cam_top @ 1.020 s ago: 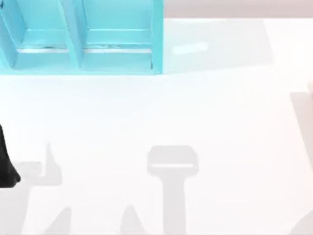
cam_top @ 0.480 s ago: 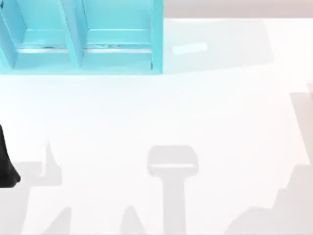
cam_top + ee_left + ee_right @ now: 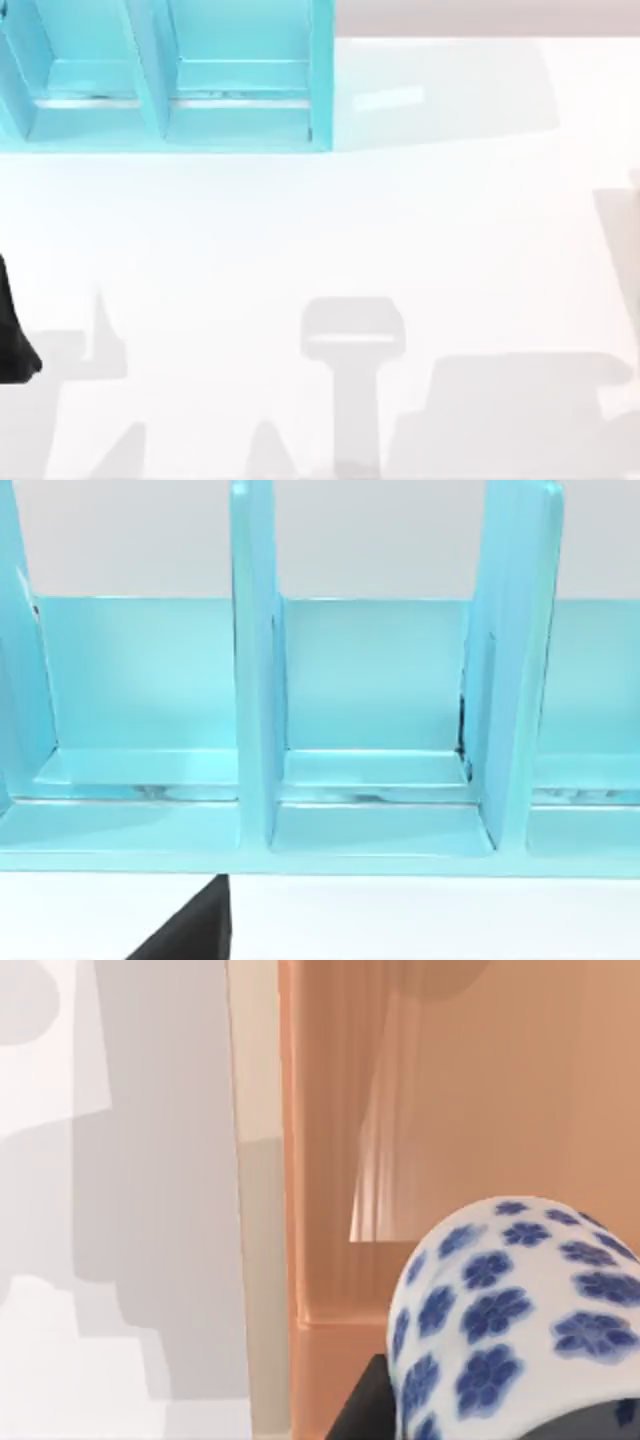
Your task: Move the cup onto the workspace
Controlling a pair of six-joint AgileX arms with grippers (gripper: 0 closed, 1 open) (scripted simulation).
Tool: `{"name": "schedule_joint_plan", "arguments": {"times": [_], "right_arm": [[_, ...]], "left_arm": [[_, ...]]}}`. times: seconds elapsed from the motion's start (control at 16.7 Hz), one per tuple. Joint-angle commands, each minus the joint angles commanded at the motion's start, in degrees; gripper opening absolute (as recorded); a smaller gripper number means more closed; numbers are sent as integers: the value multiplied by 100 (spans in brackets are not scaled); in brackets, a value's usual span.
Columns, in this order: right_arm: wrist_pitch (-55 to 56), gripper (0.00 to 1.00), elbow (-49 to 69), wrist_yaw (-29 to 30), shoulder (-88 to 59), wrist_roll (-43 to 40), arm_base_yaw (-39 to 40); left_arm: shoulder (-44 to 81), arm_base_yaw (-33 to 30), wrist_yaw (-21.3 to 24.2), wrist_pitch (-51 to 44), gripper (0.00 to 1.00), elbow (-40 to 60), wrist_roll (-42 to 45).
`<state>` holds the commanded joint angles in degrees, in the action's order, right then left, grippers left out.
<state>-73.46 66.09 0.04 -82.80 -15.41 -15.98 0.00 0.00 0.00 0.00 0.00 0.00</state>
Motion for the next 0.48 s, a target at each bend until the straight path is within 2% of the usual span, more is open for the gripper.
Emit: {"name": "schedule_joint_plan", "arguments": {"times": [0.24, 0.48], "right_arm": [[-15, 0, 57, -11, -92, 62, 21], [-274, 0, 914, -15, -844, 628, 529]], "left_arm": [[0, 0, 0, 0, 100, 0, 0], [0, 0, 0, 0, 100, 0, 0]]}}
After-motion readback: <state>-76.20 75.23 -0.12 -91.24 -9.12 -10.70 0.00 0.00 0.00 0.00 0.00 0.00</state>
